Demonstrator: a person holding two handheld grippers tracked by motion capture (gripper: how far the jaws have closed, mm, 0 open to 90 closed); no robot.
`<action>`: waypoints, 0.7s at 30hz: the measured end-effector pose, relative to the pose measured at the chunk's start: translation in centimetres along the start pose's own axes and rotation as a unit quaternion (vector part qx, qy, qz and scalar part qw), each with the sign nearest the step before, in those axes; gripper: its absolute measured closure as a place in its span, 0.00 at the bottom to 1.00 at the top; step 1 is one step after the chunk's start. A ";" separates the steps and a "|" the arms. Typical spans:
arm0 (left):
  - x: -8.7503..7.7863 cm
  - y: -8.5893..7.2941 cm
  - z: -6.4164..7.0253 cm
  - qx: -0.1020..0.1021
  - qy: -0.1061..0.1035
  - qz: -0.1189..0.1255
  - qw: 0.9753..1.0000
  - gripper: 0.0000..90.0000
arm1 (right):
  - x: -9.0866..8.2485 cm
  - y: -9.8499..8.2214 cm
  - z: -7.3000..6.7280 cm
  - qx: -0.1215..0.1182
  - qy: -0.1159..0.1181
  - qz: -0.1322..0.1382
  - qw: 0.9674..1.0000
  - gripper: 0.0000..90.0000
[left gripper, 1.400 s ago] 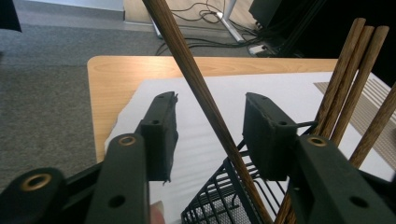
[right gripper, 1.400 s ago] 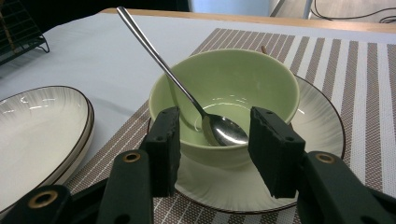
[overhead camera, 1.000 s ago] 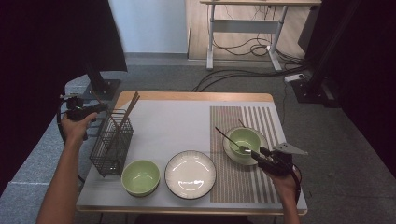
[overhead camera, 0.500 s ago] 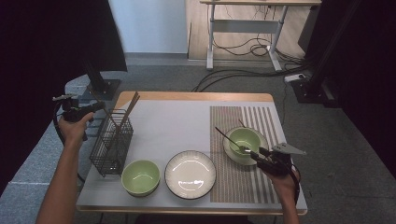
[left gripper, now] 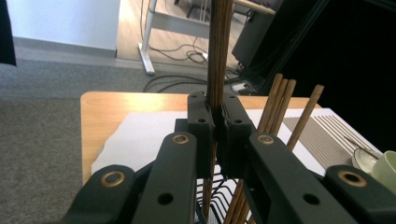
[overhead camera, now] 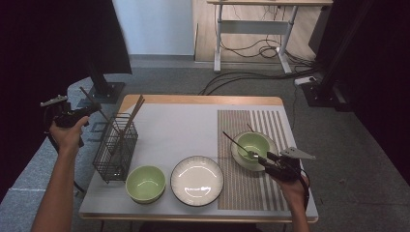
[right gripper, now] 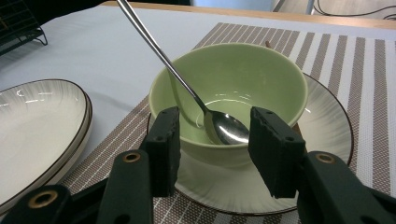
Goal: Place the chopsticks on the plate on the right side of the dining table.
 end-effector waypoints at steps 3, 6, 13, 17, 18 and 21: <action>-0.8 0.3 0.4 0.005 -0.001 0.009 1.000 0.94 | 0.1 0.1 0.0 -0.001 0.002 0.000 1.000 0.60; -1.6 0.6 0.9 0.009 -0.004 0.014 1.000 0.94 | 0.2 0.2 -0.1 -0.001 0.004 0.002 1.000 0.60; -3.4 1.4 1.8 0.018 -0.001 0.025 1.000 0.94 | 0.2 0.3 -0.2 -0.004 0.005 0.003 1.000 0.60; -4.2 1.7 2.2 0.019 -0.001 0.030 0.999 0.94 | 0.1 0.4 -0.2 -0.004 0.006 0.004 1.000 0.60; -4.2 1.7 2.2 0.019 -0.001 0.030 0.999 0.94 | 0.1 0.4 -0.2 -0.004 0.006 0.004 1.000 0.60; -4.7 1.7 2.6 0.018 -0.009 0.034 0.999 0.94 | 0.2 0.4 -0.2 -0.004 0.006 0.005 1.000 0.60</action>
Point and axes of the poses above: each handheld gripper's, and its own axes: x roughly forward along the jaws, y roughly out of its top, z roughly to its right, the point moved 3 cm from there along x, roughly forward along the jaws, and after that the axes turned 1 degree about -x, right-handed, at the moved point
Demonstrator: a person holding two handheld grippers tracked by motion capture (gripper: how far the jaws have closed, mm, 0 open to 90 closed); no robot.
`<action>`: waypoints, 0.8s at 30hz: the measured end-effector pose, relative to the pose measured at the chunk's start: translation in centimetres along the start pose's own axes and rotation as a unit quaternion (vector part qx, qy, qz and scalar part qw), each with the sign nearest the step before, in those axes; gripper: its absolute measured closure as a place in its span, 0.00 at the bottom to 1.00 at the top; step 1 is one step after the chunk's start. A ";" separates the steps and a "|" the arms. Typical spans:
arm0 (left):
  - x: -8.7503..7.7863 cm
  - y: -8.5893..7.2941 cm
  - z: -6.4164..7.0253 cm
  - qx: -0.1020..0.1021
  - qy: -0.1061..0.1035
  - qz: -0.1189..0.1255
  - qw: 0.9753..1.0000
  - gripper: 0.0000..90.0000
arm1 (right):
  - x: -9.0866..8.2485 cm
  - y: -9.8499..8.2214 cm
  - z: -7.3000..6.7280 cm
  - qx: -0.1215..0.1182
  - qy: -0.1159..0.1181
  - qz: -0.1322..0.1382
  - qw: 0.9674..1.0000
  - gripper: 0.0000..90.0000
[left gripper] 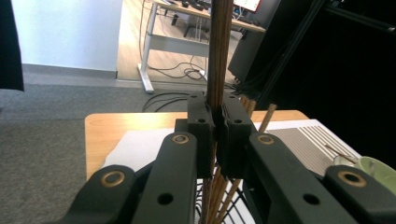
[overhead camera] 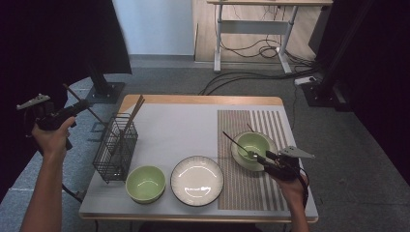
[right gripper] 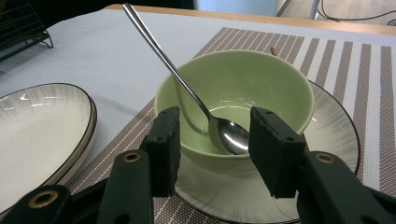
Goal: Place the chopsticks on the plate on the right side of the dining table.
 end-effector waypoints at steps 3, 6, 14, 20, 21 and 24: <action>-0.2 0.0 0.4 -0.001 -0.005 0.003 1.000 0.94 | 0.0 0.0 0.0 0.000 0.000 0.000 1.000 0.60; -0.4 0.1 0.7 -0.001 -0.006 0.007 1.000 0.94 | 0.0 0.0 -0.1 0.000 0.000 0.000 1.000 0.60; -0.9 0.8 1.5 0.003 -0.014 0.016 1.000 0.94 | 0.0 0.0 -0.1 -0.001 -0.002 0.001 1.000 0.60; -0.9 1.3 2.1 0.010 -0.014 0.021 1.000 0.94 | 0.0 0.0 -0.1 -0.002 -0.003 0.000 1.000 0.60; -0.9 1.3 2.1 0.010 -0.014 0.021 1.000 0.94 | 0.0 0.0 -0.1 -0.002 -0.003 0.000 1.000 0.60; -1.0 1.5 2.3 0.009 -0.014 0.026 1.000 0.94 | -0.1 0.1 -0.2 -0.003 -0.003 0.003 1.000 0.60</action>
Point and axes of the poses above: each handheld gripper's, and its own axes: x roughly forward along the jaws, y roughly out of its top, z roughly to its right, the point moved 3 cm from there along x, roughly forward along the jaws, and after that the axes turned 1 degree about -x, right-handed, at the moved point
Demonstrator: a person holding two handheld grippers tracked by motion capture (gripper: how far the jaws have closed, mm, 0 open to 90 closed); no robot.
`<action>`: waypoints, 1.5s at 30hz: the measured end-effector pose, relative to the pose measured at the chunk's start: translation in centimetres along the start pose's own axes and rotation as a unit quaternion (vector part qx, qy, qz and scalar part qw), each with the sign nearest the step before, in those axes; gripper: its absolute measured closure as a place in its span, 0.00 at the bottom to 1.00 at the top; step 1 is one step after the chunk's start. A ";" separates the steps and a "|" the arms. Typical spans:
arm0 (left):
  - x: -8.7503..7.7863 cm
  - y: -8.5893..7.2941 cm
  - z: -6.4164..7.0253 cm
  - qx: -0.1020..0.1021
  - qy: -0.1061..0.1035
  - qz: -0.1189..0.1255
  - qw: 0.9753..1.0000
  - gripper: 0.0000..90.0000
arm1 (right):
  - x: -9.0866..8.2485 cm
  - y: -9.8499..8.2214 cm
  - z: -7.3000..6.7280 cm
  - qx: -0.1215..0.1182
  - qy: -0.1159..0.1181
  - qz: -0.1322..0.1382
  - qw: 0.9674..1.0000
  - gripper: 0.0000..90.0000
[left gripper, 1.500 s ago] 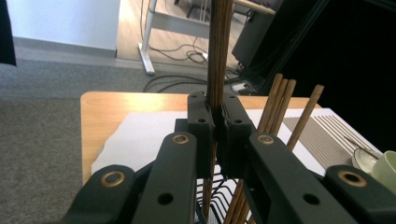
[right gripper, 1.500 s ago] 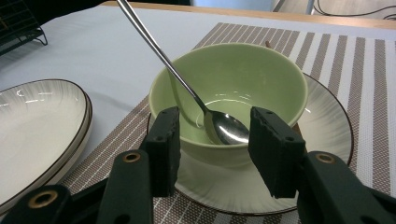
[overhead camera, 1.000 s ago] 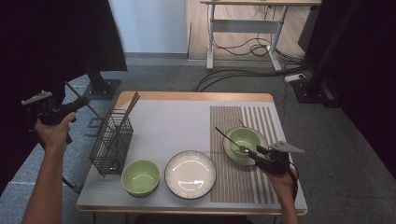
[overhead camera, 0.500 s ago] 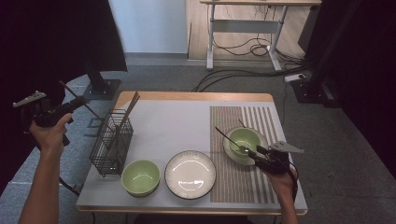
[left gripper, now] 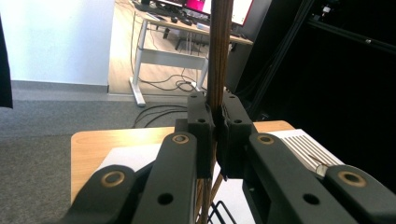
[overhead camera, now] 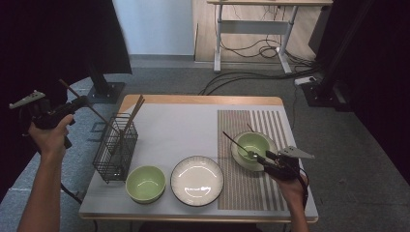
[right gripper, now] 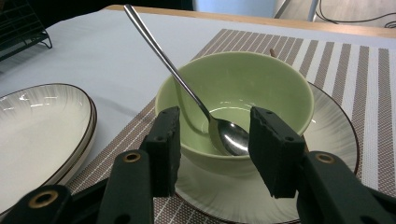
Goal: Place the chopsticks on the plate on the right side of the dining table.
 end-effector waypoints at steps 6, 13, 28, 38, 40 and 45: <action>0.0 0.1 0.2 -0.002 -0.005 0.004 1.000 0.94 | 0.2 0.0 -0.1 -0.002 0.001 -0.004 1.000 0.60; 0.1 0.1 0.4 -0.004 -0.013 0.007 1.000 0.94 | 0.1 -0.1 0.0 -0.002 0.000 -0.003 1.000 0.60; 0.8 0.2 1.5 -0.003 -0.026 0.010 1.000 0.94 | 0.1 -0.1 -0.1 -0.002 0.001 -0.004 1.000 0.60; 1.1 0.4 2.2 0.001 -0.029 0.011 1.000 0.94 | 0.2 -0.1 -0.1 -0.002 0.001 -0.005 1.000 0.60; 1.0 0.5 2.3 0.004 -0.028 0.013 1.000 0.94 | 0.2 -0.2 -0.1 -0.002 0.001 -0.006 1.000 0.60; 1.0 0.7 2.4 0.005 -0.030 0.013 0.999 0.94 | 0.3 -0.2 -0.1 -0.004 0.002 -0.008 1.000 0.60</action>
Point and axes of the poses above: each handheld gripper's, and its own axes: x roughly forward along the jaws, y roughly out of its top, z roughly to its right, the point moved 3 cm from there along x, roughly forward along the jaws, and after that the axes turned 1 degree about -x, right-handed, at the moved point
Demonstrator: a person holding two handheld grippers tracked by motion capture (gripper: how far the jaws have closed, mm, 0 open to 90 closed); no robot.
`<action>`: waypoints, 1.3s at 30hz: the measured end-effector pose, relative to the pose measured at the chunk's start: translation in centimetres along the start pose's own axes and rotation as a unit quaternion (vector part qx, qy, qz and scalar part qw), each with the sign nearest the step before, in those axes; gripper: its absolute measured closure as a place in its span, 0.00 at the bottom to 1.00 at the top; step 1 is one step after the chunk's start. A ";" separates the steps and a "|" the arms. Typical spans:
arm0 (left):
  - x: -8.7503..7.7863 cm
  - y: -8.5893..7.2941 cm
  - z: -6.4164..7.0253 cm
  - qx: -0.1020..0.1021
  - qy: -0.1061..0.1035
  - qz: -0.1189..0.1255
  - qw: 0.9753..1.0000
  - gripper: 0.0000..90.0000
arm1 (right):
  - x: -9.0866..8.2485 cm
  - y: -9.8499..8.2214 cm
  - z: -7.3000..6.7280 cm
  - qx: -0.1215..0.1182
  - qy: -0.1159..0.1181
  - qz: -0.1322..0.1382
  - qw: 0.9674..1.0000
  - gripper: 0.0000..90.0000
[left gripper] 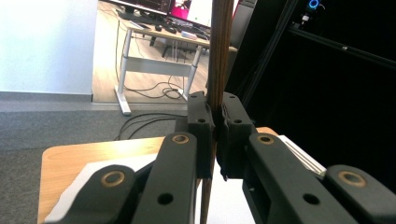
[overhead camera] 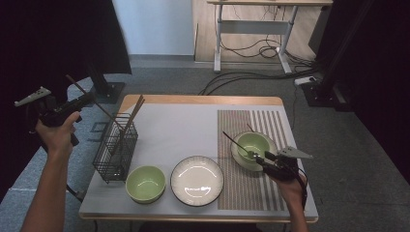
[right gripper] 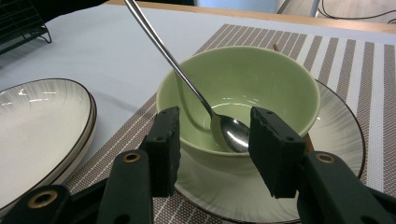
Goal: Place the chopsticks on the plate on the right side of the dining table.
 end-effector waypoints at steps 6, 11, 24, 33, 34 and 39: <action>0.4 -0.2 -0.1 -0.007 -0.006 -0.003 1.000 0.94 | 0.0 0.0 0.0 0.000 -0.001 0.000 1.000 0.60; 0.7 -0.2 -0.1 -0.004 -0.002 -0.004 1.000 0.94 | 0.0 0.0 0.1 0.000 -0.001 -0.001 1.000 0.60; 1.6 0.5 0.2 0.001 0.002 0.001 1.000 0.94 | -0.3 0.0 0.2 0.000 -0.003 0.000 1.000 0.60; 2.2 0.5 -0.4 -0.005 0.005 0.002 1.000 0.94 | -0.3 0.0 0.3 0.000 -0.005 0.002 1.000 0.60; 2.3 0.5 -0.5 -0.008 0.005 0.003 1.000 0.94 | -0.3 0.0 0.3 0.001 -0.005 0.001 1.000 0.60; 2.4 0.3 -0.8 -0.016 0.003 0.005 1.000 0.94 | -0.4 -0.1 0.4 0.003 -0.007 0.002 1.000 0.60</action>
Point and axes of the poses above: each handheld gripper's, and its own axes: x roughly forward along the jaws, y roughly out of its top, z roughly to its right, the point moved 3 cm from there along x, roughly forward along the jaws, and after that the axes turned 1 degree about -x, right-handed, at the moved point
